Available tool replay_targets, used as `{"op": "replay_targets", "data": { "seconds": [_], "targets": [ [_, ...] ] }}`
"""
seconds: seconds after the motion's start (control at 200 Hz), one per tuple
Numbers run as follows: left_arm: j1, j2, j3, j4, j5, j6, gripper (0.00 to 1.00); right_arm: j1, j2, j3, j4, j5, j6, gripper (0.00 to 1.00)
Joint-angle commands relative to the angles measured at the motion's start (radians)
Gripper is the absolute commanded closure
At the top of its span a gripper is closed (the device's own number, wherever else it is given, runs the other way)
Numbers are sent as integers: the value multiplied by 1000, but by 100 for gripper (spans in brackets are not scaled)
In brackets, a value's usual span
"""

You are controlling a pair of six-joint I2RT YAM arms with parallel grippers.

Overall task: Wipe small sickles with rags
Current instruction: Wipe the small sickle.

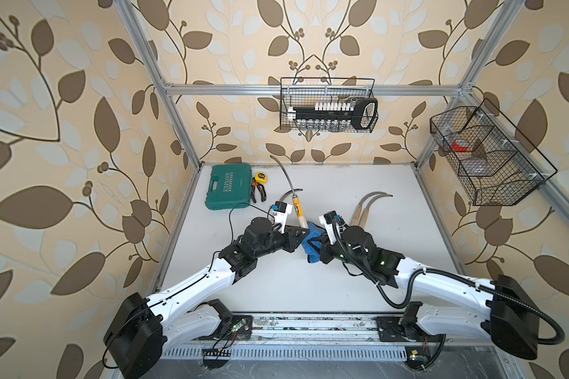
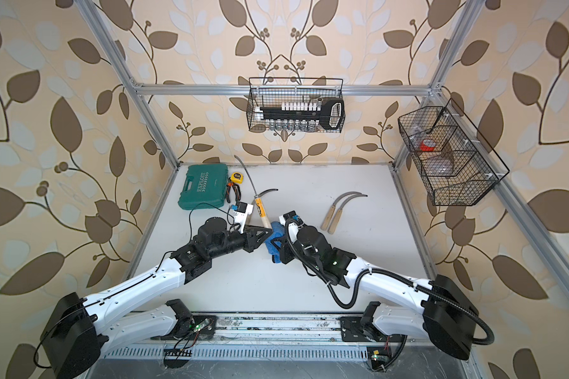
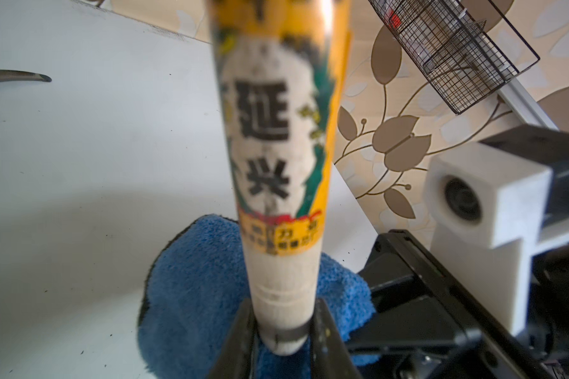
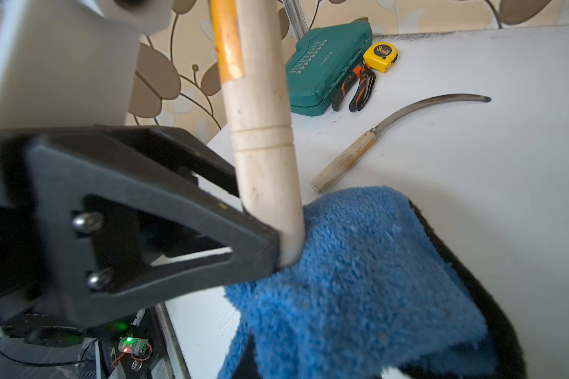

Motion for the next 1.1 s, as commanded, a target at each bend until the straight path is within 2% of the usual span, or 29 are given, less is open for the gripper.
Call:
{"op": "replay_targets", "data": {
  "seconds": [0.0,0.1,0.175,0.415,0.535,0.63,0.825,0.965,1.095],
  "targets": [
    [-1,9,6,1,14,24,100,-2,19,27,98,11,9,100],
    [-1,4,4,1,24,27,100,-2,108,102,57,11,-6,100],
    [-2,-1,-3,6,24,27,100,-5,121,107,65,4,-6,100],
    [-1,2,9,-12,36,34,100,-26,-34,12,64,54,-11,100],
    [-1,-9,1,-19,47,38,100,-44,-24,4,77,25,-3,100],
    [-1,-21,2,-38,47,41,100,-79,48,44,50,-28,3,100],
    [-4,-33,5,-68,83,79,100,-283,129,-12,170,-256,77,100],
    [-11,30,47,-123,108,113,100,-289,169,4,211,-371,86,100],
    [-11,93,70,-135,104,127,100,-272,180,-10,247,-386,95,100]
  ]
}}
